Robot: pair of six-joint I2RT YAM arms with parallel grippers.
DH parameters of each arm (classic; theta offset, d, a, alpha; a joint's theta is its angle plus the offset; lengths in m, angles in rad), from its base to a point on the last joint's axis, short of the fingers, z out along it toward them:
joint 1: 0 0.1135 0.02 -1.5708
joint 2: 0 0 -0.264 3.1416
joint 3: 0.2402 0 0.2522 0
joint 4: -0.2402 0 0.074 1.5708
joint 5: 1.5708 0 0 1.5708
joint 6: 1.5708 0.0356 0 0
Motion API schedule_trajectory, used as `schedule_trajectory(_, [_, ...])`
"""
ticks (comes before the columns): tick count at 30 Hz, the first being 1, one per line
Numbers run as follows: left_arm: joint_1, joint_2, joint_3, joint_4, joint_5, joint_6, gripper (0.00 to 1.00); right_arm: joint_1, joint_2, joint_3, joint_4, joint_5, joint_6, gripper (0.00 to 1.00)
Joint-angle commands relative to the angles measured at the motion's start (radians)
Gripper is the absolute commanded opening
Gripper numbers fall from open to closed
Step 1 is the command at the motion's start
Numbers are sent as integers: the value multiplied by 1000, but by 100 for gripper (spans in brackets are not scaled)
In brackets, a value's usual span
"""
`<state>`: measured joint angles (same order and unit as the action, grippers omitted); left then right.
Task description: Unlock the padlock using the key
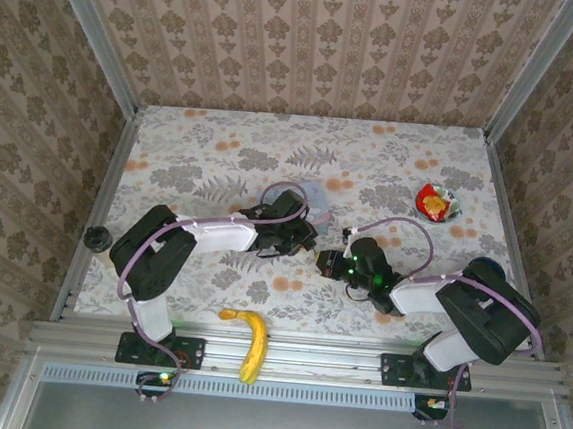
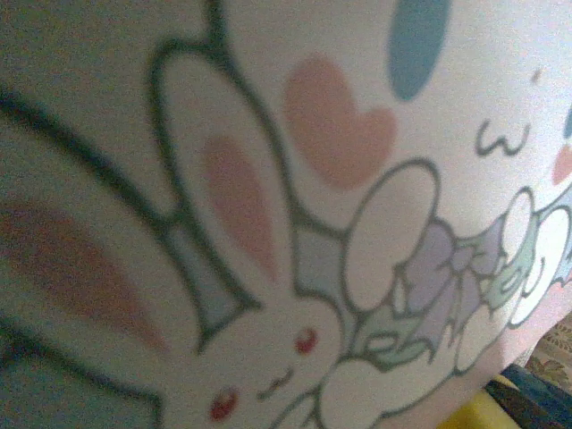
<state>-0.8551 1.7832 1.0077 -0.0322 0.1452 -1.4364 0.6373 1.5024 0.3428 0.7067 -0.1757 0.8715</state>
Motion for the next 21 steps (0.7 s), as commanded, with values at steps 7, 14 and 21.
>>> schedule_trajectory(7, [-38, 12, -32, -52, 137, -9, 13, -58, 66, 85, 50, -147, 49, 0])
schedule_trajectory(14, [-38, 0, -37, -58, 137, -10, 13, -77, 75, 90, 48, -183, 66, 0])
schedule_trajectory(21, [-41, -14, -38, -74, 132, 0, 12, -98, 25, 81, -5, -167, 54, 0])
